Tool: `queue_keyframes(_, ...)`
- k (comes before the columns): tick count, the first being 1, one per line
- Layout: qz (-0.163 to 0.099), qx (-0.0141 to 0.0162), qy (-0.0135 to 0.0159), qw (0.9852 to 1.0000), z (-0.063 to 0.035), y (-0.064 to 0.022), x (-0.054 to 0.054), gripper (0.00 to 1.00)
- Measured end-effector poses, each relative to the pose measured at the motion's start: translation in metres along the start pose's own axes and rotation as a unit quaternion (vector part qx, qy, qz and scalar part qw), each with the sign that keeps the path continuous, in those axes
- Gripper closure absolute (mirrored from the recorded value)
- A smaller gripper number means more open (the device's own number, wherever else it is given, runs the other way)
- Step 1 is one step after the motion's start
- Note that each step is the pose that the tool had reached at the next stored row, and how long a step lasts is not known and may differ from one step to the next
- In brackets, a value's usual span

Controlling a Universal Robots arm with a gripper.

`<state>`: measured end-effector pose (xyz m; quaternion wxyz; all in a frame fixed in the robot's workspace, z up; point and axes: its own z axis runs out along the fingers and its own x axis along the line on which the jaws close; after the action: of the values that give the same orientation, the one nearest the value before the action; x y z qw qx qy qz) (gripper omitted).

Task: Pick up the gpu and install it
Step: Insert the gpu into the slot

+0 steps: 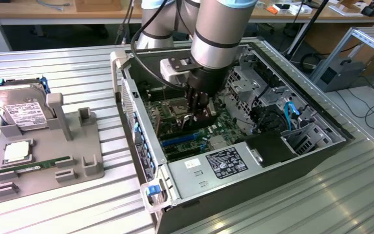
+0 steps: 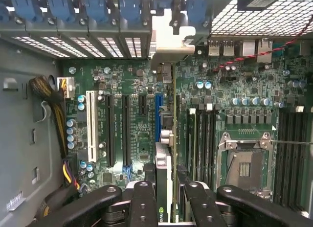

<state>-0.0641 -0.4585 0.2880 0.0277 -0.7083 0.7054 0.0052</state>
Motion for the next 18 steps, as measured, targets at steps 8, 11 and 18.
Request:
queue_keyframes(8,0.000,0.0000,0.0000,1.0000,0.0066,0.0103,0.001,0.73)
queue_keyframes(11,0.000,0.0000,0.0001,1.0000,0.0078,0.0124,0.002,0.73)
queue_keyframes(18,0.000,0.0000,0.0001,1.0000,0.0117,0.0154,0.003,0.73)
